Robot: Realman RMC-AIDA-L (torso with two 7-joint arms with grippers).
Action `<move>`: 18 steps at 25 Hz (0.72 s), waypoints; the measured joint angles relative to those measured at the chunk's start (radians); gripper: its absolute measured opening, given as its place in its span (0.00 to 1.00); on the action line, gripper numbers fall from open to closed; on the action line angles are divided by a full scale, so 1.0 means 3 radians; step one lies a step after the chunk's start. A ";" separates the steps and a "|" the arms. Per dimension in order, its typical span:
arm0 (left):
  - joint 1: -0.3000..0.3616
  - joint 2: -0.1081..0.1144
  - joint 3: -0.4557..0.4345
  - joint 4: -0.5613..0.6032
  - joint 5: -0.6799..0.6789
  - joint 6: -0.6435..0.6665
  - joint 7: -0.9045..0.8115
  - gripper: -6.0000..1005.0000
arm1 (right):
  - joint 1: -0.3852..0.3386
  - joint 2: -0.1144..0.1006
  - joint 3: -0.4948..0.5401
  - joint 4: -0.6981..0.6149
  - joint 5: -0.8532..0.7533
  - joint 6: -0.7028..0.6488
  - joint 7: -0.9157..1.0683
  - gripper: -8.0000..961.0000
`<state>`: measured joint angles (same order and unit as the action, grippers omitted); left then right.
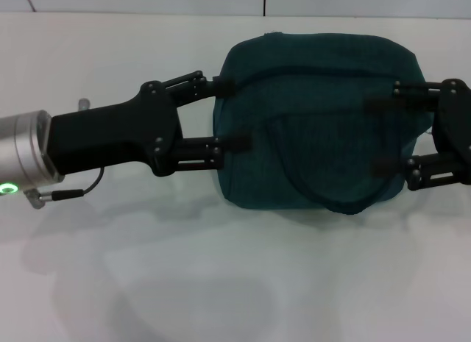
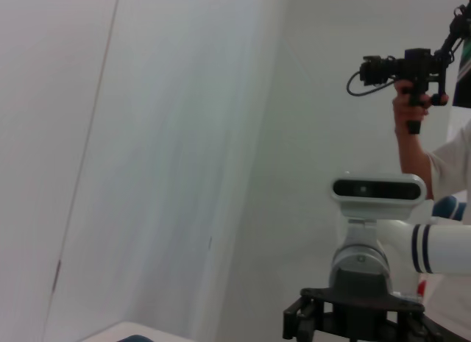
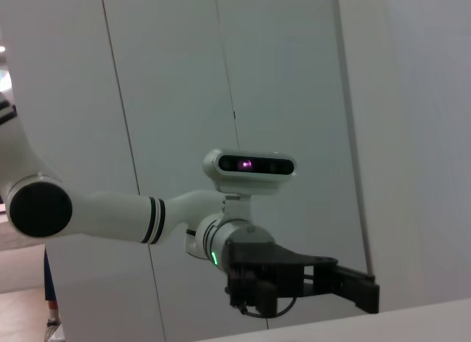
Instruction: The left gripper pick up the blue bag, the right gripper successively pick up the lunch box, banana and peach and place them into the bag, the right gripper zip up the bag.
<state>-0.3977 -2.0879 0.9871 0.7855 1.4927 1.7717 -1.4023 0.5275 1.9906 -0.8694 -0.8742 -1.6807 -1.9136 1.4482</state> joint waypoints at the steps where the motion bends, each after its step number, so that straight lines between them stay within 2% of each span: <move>1: 0.0008 0.0002 -0.0003 -0.0028 -0.0005 -0.0001 0.0034 0.89 | -0.0018 0.0006 -0.0004 -0.0011 -0.0005 -0.0008 -0.0006 0.87; 18: 0.0039 0.0011 -0.0002 -0.0126 0.0012 -0.0005 0.0111 0.89 | 0.0006 -0.0003 -0.0083 0.0024 -0.0038 -0.0008 0.0006 0.87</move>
<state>-0.3860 -2.0846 0.9863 0.7478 1.4963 1.7701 -1.3691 0.5292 1.9898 -0.8944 -0.8670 -1.6921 -1.9162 1.4501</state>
